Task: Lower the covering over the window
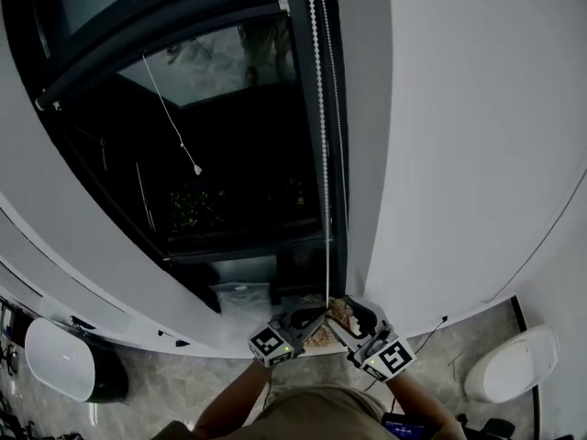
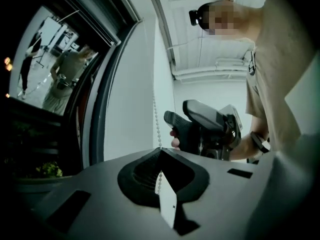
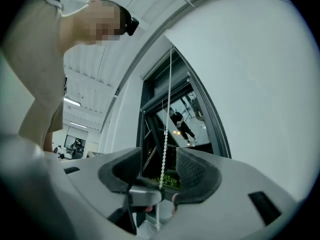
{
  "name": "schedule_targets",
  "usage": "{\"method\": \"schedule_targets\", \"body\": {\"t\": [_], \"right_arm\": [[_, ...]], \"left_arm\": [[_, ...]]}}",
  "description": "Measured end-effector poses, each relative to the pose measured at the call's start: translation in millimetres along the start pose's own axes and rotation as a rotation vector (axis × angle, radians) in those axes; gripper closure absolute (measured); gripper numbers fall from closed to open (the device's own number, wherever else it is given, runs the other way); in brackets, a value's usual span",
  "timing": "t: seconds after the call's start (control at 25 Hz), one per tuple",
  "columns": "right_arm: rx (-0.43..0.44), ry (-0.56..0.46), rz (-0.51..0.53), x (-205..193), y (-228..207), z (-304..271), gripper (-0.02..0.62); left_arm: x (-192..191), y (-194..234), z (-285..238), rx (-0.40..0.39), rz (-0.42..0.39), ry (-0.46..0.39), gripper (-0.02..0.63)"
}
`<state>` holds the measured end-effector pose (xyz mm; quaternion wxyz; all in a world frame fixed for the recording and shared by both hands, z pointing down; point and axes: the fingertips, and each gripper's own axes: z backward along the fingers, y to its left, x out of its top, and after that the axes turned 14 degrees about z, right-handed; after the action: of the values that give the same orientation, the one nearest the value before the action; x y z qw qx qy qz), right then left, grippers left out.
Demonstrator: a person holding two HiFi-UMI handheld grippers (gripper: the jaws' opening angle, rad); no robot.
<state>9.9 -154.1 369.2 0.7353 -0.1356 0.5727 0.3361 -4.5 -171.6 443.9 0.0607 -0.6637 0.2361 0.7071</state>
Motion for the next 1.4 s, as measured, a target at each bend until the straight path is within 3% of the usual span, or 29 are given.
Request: {"method": "schedule_targets", "body": {"t": [0.2, 0.24, 0.28, 0.32, 0.52, 0.6, 0.68, 0.72, 0.84, 1.24, 1.4], "right_arm": [[0.031, 0.035, 0.110, 13.1, 6.2, -19.5, 0.401], [0.015, 0.047, 0.116, 12.0, 5.1, -21.0, 0.440], [-0.004, 0.059, 0.113, 10.6, 2.9, -21.0, 0.536], [-0.018, 0.067, 0.100, 9.5, 0.9, -20.0, 0.571], [-0.048, 0.031, 0.038, 13.5, -6.0, -12.0, 0.578], [-0.072, 0.032, 0.059, 9.3, -14.8, -7.6, 0.578], [-0.080, 0.079, 0.095, -8.5, -23.5, -8.3, 0.573], [-0.086, 0.101, 0.084, -20.5, -27.8, -7.8, 0.540], [-0.130, 0.144, -0.012, -50.6, -38.1, 4.2, 0.476], [-0.160, 0.263, -0.060, -98.0, -24.5, 35.9, 0.476], [-0.165, 0.263, -0.076, -104.5, -19.7, 41.4, 0.476]], "left_arm": [[5.5, -22.6, -1.4, -0.025, -0.019, -0.024, 0.589], [5.0, -23.5, 0.0, -0.028, -0.024, -0.022, 0.589], [3.6, -23.7, 2.0, -0.026, -0.023, -0.021, 0.589], [1.9, -23.7, 4.0, -0.023, -0.023, -0.021, 0.589], [3.2, -23.6, 3.6, 0.008, -0.031, -0.028, 0.588], [4.1, -22.9, 0.1, 0.025, 0.011, -0.017, 0.583], [7.2, -12.3, 2.6, 0.036, 0.046, -0.032, 0.540], [7.8, -4.1, 6.1, 0.044, 0.035, -0.044, 0.532], [4.3, 15.4, 18.6, 0.108, 0.022, -0.074, 0.531], [-32.1, 19.7, 30.7, 0.186, 0.122, -0.065, 0.531], [-51.2, 18.5, 32.1, 0.204, 0.151, -0.045, 0.531]]}}
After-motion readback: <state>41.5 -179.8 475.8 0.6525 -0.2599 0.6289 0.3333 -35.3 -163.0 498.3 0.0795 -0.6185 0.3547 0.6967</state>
